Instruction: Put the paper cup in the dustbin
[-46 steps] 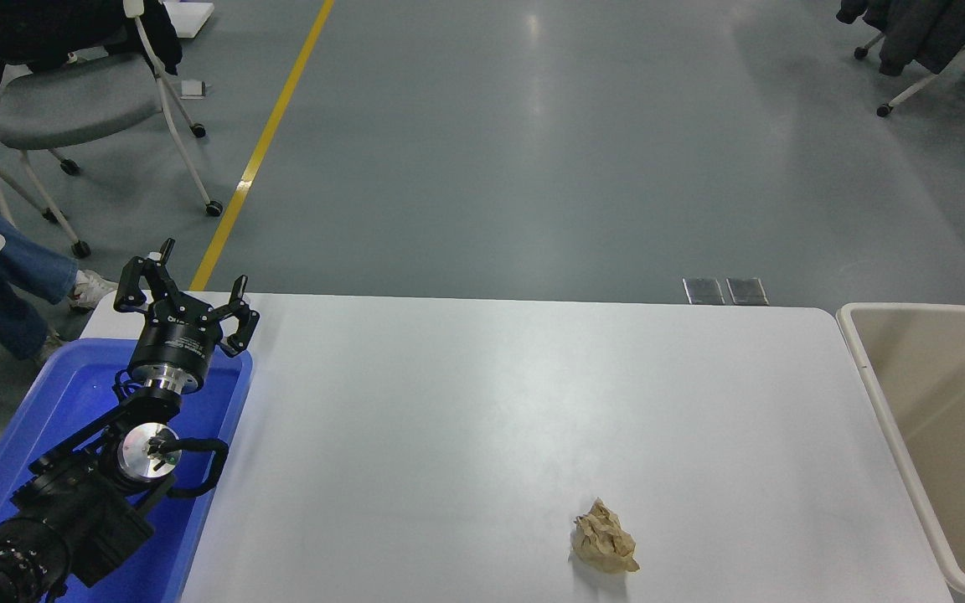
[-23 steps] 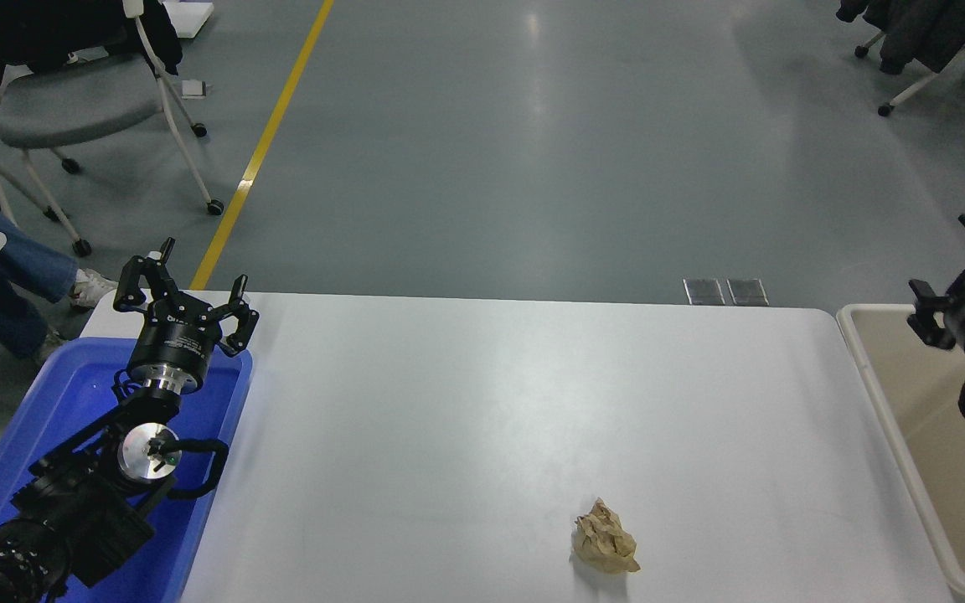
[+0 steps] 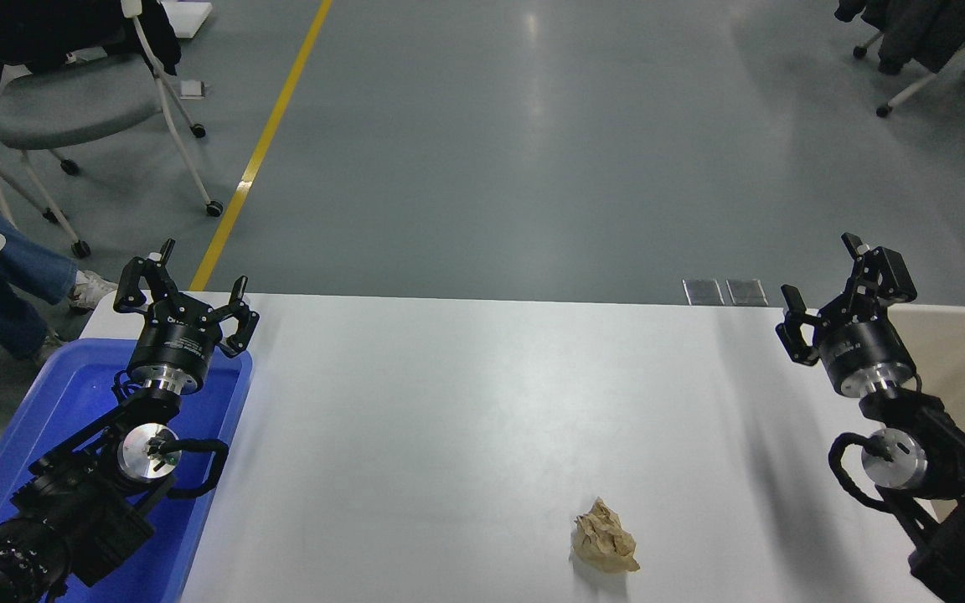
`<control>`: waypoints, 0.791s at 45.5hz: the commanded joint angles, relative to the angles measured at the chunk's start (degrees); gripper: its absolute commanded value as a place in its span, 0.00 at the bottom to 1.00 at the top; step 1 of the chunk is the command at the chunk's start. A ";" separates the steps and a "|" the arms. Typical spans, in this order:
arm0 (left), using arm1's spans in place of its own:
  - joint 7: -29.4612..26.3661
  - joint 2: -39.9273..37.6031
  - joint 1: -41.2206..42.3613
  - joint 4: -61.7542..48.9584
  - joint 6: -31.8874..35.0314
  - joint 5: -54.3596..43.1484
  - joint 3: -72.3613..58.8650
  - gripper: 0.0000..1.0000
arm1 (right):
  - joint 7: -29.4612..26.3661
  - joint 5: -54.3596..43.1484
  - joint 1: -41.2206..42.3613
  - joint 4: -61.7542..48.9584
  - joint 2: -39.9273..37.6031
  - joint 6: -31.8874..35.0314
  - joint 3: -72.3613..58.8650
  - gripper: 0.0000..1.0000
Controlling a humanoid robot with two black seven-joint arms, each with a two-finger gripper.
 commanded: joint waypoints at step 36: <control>0.00 0.00 0.00 0.00 0.00 0.00 0.00 1.00 | 0.69 1.95 -3.69 -1.41 2.25 5.33 1.44 1.00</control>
